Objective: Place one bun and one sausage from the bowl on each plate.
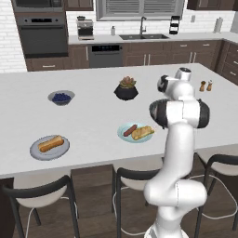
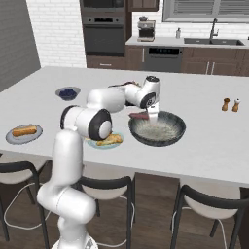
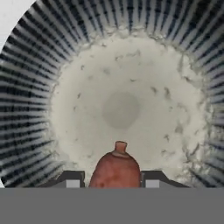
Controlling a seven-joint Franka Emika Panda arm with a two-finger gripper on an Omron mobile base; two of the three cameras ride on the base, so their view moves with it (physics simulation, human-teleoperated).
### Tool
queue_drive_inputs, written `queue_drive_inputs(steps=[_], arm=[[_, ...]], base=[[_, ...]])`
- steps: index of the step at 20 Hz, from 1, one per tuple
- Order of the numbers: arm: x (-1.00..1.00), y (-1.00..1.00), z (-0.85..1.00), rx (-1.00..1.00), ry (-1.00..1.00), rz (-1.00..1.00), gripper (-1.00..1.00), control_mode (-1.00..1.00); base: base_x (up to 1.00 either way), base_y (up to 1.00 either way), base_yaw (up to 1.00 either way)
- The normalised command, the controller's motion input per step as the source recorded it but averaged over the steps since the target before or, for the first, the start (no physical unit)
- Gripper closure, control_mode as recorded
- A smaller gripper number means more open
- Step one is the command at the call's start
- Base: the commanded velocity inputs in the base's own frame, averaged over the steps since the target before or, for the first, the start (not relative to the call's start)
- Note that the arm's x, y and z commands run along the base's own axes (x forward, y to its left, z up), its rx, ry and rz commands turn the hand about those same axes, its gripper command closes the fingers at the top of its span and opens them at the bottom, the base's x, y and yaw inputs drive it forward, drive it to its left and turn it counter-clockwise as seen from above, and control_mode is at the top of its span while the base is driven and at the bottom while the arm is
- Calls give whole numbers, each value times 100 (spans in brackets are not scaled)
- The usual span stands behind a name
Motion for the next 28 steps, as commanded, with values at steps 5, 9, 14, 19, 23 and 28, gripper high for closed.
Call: queue_drive_inputs(steps=[5,9,14,19,23,28], arm=[[-100,100,37,-23,-15,8,100,-100],[-90,100,100,-26,-13,20,100,-100],[-46,100,100,-15,-5,27,100,-100],[-10,100,71,-2,9,26,100,-100],[0,100,40,1,22,16,100,-100],[-50,100,-12,4,14,11,100,-100]], base=[[0,0,0],[0,0,0],[0,0,0],[0,0,0],[0,0,0],[0,0,0]])
